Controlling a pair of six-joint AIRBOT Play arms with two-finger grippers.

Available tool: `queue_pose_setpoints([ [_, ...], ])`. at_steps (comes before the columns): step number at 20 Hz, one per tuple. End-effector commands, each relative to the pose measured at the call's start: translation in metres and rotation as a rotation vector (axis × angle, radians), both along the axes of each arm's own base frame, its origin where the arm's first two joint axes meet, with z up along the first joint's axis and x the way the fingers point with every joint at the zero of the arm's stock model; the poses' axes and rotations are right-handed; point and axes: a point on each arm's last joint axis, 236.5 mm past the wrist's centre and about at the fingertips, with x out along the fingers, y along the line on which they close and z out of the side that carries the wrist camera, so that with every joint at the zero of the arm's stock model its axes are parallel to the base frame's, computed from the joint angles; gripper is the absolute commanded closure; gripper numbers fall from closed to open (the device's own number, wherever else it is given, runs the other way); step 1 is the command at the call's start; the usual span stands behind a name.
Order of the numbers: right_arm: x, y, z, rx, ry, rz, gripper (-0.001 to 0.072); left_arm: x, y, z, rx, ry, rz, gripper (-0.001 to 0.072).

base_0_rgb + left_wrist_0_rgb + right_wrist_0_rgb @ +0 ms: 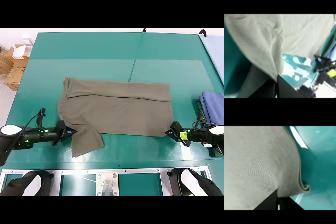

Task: Fold the shirts.

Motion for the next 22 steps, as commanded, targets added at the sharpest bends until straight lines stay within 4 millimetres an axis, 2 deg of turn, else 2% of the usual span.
queue_pose_setpoints([
  [1, -0.012, -0.004, 0.008, -0.013, 0.037, 0.033, 0.0695, -0.013, -0.004, 0.013, -0.002, 0.003, -0.044, 0.0688],
  [3, -0.018, -0.007, 0.013, -0.021, 0.05, 0.041, 0.0695, -0.02, 0.004, 0.027, 0.067, -0.047, -0.009, 0.0688],
  [7, -0.047, -0.004, 0.023, -0.03, 0.138, 0.087, 0.0695, -0.073, 0.036, 0.028, 0.298, -0.002, 0.053, 0.0689],
  [9, -0.047, -0.004, 0.03, -0.043, 0.119, 0.093, 0.0695, -0.082, 0.033, 0.034, 0.292, -0.003, 0.069, 0.0689],
  [11, -0.051, -0.018, 0.038, -0.101, 0.148, 0.104, 0.0695, -0.083, 0.03, 0.042, 0.279, -0.012, 0.055, 0.0688],
  [13, -0.037, -0.034, 0.055, -0.159, 0.111, 0.084, 0.0696, -0.067, 0.041, 0.055, 0.324, -0.077, 0.094, 0.0688],
  [15, -0.009, -0.037, 0.077, -0.156, 0.024, 0.068, 0.0695, -0.043, 0.052, 0.064, 0.352, -0.112, 0.131, 0.0689],
  [16, 0.0, -0.039, 0.082, -0.15, 0.009, 0.066, 0.0695, -0.032, 0.052, 0.063, 0.345, -0.114, 0.116, 0.0688],
  [18, 0.017, -0.037, 0.081, -0.141, 0.004, 0.106, 0.0695, -0.005, 0.05, 0.06, 0.318, -0.108, 0.07, 0.0688],
  [20, 0.039, -0.032, 0.074, -0.13, 0.001, 0.14, 0.0695, 0.027, 0.059, 0.057, 0.335, -0.096, 0.044, 0.0688],
  [22, 0.067, -0.031, 0.072, -0.131, -0.015, 0.166, 0.0695, 0.065, 0.069, 0.066, 0.352, -0.121, 0.03, 0.0689],
])
